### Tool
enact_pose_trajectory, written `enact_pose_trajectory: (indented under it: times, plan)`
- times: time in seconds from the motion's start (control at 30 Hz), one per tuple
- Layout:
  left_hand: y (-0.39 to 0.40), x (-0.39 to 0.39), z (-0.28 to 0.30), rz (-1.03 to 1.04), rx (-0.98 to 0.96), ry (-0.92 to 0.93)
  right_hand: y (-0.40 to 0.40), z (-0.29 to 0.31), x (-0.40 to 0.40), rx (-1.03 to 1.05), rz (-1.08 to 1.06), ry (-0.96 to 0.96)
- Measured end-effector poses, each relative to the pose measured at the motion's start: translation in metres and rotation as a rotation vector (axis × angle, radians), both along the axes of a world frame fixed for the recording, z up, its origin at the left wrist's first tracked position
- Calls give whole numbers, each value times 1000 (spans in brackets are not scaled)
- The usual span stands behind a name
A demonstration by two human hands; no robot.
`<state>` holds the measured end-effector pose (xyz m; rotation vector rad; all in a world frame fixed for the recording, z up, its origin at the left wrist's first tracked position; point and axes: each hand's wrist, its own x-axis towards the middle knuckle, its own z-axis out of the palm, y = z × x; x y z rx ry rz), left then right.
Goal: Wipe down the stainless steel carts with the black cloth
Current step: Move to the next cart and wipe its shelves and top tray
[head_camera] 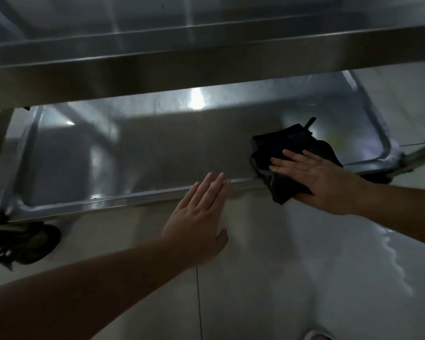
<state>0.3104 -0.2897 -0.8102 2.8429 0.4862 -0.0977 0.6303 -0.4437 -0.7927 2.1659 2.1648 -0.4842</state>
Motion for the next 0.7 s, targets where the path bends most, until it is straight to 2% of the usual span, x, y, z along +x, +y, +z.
enact_pose_trajectory:
  times: [0.23, 0.43, 0.57, 0.7]
  plan:
    - [-22, 49, -2, 4, -19, -14, -57, -2, 40, 40, -202, -45]
    - [-41, 66, -9, -60, 58, -75, -98, 5, 58, -20, -463, -103]
    - [-40, 65, -15, -53, 75, -87, -99, 8, 59, -35, -622, -93]
    - [-36, 63, -14, -51, 59, -121, -68, 11, 56, 23, -798, 28]
